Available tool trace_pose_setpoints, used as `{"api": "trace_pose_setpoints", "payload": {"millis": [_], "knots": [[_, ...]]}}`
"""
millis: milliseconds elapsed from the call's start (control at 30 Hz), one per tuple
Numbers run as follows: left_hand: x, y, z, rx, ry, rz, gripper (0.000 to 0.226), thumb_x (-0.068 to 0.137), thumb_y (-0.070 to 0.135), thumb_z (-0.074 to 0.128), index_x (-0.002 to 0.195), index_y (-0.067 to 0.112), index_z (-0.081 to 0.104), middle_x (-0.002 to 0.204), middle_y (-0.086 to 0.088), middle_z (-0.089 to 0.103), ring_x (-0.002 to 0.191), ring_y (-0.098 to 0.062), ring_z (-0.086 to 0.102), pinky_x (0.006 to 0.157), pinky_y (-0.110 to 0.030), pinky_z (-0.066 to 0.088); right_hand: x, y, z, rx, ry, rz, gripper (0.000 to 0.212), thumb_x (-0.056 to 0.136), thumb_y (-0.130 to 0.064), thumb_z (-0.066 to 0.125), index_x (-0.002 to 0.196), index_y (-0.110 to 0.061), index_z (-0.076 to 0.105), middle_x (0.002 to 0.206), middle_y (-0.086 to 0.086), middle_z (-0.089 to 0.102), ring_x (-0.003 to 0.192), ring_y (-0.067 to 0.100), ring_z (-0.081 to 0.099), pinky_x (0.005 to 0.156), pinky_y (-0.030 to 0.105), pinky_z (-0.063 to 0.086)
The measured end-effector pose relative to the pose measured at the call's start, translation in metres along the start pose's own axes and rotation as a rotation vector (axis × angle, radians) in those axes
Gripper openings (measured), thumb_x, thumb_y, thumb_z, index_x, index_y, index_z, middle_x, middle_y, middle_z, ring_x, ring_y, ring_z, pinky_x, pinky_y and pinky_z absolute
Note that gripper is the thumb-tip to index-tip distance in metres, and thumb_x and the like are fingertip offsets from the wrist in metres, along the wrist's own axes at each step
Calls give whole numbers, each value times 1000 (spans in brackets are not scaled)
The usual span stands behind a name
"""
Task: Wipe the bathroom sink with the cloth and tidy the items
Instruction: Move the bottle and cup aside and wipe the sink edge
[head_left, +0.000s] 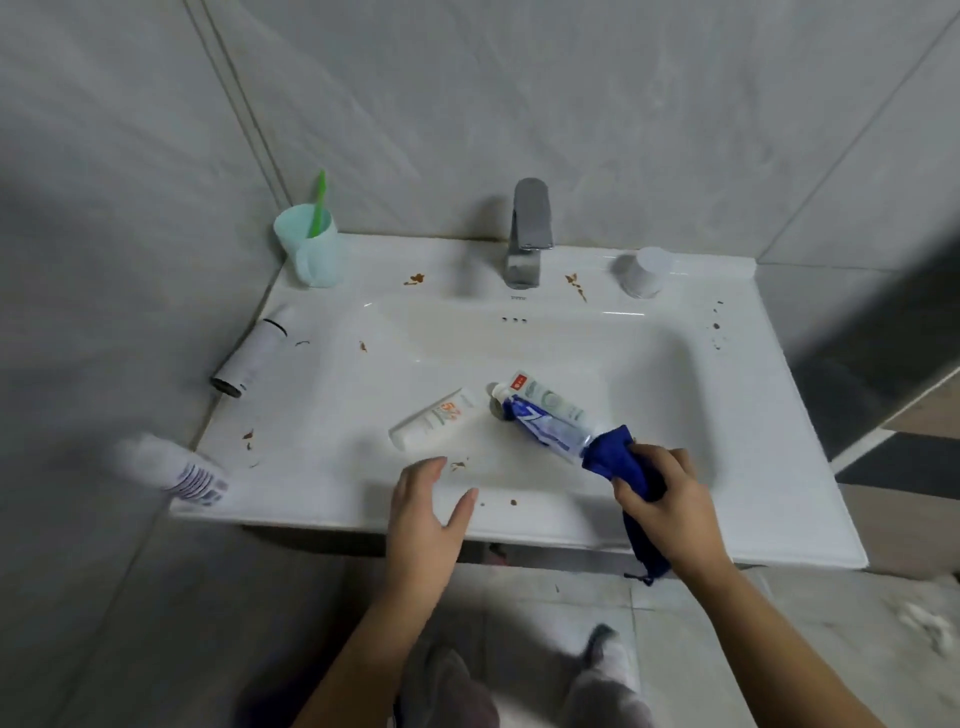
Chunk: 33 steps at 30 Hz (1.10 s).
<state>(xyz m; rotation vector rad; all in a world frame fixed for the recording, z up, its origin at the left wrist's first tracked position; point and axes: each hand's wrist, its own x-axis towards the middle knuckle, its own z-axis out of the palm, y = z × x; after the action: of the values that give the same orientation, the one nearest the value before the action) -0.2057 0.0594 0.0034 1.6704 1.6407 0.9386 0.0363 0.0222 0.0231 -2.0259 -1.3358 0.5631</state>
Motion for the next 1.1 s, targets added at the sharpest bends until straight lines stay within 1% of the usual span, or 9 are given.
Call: {"api": "trace_pose_setpoints", "payload": {"millis": [100, 233, 300, 367, 467, 567, 767, 933, 1100], "knots": [[6, 38, 44, -16, -91, 88, 38, 76, 6, 73, 111, 3, 60, 103, -2, 56, 97, -17, 53, 83, -5, 33, 9, 33, -34, 6, 52, 32, 39, 74, -12, 72, 112, -12, 60, 95, 4, 51, 80, 15, 52, 73, 25, 40], [11, 82, 100, -39, -172, 101, 35, 79, 8, 71, 111, 4, 59, 107, -8, 60, 99, -20, 55, 83, -10, 35, 29, 70, -80, 7, 88, 55, 38, 75, -12, 71, 111, -12, 60, 95, 3, 51, 81, 13, 51, 74, 21, 36], [20, 103, 124, -42, -189, 81, 34, 80, 9, 69, 112, 6, 58, 109, -6, 59, 100, -20, 55, 80, -1, 33, 44, 84, -102, 28, 87, 61, 36, 74, -12, 70, 109, -15, 61, 93, 0, 50, 80, 9, 50, 70, 14, 36], [34, 122, 144, -66, -170, 49, 34, 81, 8, 68, 114, 7, 58, 107, -1, 56, 102, -19, 55, 77, 0, 33, 64, 96, -120, 52, 94, 51, 34, 74, -14, 71, 107, -17, 62, 91, -2, 49, 80, 4, 51, 68, 7, 37], [65, 145, 172, -67, -149, 49, 34, 84, 12, 66, 116, 10, 57, 107, 5, 53, 106, -16, 53, 79, -5, 32, 98, 106, -137, 62, 111, 54, 33, 75, -17, 71, 107, -17, 62, 94, -2, 49, 81, 9, 52, 68, 16, 37], [105, 161, 197, -43, -152, 42, 36, 86, 20, 64, 121, 15, 54, 114, 7, 53, 106, -12, 51, 73, 0, 29, 134, 105, -142, 92, 145, 78, 32, 75, -17, 71, 106, -17, 62, 94, -1, 49, 85, 15, 53, 72, 23, 37], [200, 163, 256, -72, -224, 1, 57, 83, 25, 68, 133, 16, 43, 133, 0, 46, 122, -14, 43, 93, -20, 33, 206, 102, -127, 133, 191, 124, 31, 76, -17, 69, 106, -19, 61, 99, -1, 52, 84, 8, 50, 73, 20, 36], [256, 157, 299, -30, -242, -7, 72, 75, 30, 75, 136, 21, 38, 133, -2, 46, 123, -18, 42, 95, -29, 39, 246, 102, -110, 157, 221, 174, 32, 77, -20, 69, 108, -21, 60, 98, -3, 49, 80, 5, 49, 67, 15, 36], [276, 159, 326, -78, -234, -47, 69, 73, 24, 76, 133, 21, 41, 131, 4, 48, 113, -11, 48, 85, -19, 36, 257, 108, -100, 150, 236, 207, 34, 77, -23, 69, 110, -22, 59, 98, -4, 49, 79, 6, 49, 67, 18, 37]]}}
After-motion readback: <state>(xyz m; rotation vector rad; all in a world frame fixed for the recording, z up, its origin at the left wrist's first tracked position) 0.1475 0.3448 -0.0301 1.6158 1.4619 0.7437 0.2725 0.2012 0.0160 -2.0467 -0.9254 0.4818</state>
